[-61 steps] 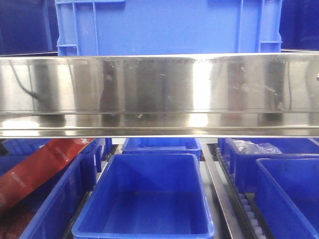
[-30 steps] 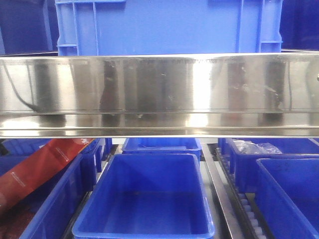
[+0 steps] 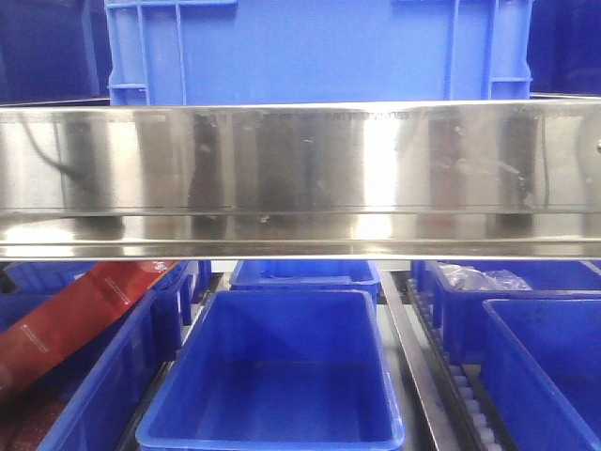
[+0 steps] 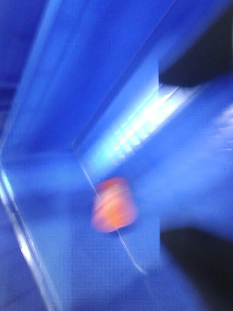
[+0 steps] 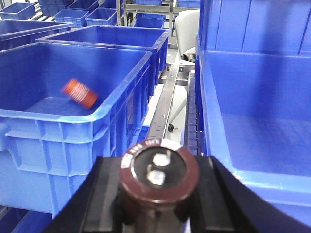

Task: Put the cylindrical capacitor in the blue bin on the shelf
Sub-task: 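Lower the right gripper into the blue bin and release the maroon capacitor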

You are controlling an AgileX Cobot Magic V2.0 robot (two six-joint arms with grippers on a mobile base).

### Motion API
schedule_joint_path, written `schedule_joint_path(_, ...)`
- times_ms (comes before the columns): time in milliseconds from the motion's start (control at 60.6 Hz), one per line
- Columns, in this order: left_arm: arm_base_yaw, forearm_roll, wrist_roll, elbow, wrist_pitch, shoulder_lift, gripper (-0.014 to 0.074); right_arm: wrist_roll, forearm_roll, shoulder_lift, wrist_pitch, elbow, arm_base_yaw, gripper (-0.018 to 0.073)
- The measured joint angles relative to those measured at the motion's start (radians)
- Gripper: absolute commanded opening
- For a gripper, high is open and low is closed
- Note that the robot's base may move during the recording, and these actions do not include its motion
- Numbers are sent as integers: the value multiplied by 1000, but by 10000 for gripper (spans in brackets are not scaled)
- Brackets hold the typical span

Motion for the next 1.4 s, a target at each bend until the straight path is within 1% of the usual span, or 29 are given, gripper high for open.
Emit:
schedule_joint_path(49, 12, 0, 0, 2, 44, -37, 8, 0, 0, 0, 0, 0, 0, -122)
schedule_joint_path(132, 40, 0, -9, 31, 105, -97, -57, 0, 0, 0, 0, 0, 0, -122)
schedule_joint_path(198, 66, 0, -19, 75, 134, -160, -76, 0, 0, 0, 0, 0, 0, -122)
schedule_joint_path(297, 112, -4, -27, 198, 145, -278, -76, 0, 0, 0, 0, 0, 0, -122)
schedule_joint_path(363, 139, -7, -39, 290, 126, -361, -76, 0, 0, 0, 0, 0, 0, -122)
schedule_joint_path(462, 189, -9, -52, 460, 68, -519, -76, 0, 0, 12, 0, 0, 0, -122)
schedule_joint_path(544, 225, -9, -74, 571, 29, -632, -76, 0, 0, 32, -2, 0, 4, -122)
schedule_joint_path(627, 268, -9, -107, 700, -13, -775, -80, 0, 0, 69, -8, -7, 24, -122)
schedule_joint_path(742, 310, -9, -127, 836, -40, -930, -83, 0, 0, 126, -14, -58, 56, -122)
schedule_joint_path(907, 346, -9, -130, 967, -49, -1094, -83, -10, 0, 267, -31, -227, 125, -122)
schedule_joint_path(1072, 360, -9, -132, 1019, -49, -1169, -83, -29, 0, 472, -21, -463, 205, -122)
schedule_joint_path(1171, 360, -9, -132, 1026, -49, -1180, -83, -31, 0, 625, 34, -633, 246, -122)
schedule_joint_path(1303, 360, -9, -132, 1027, -49, -1180, -83, -33, 0, 824, 164, -848, 289, -122)
schedule_joint_path(1402, 360, -9, -132, 1028, -49, -1180, -83, -33, 2, 962, 236, -964, 305, -122)
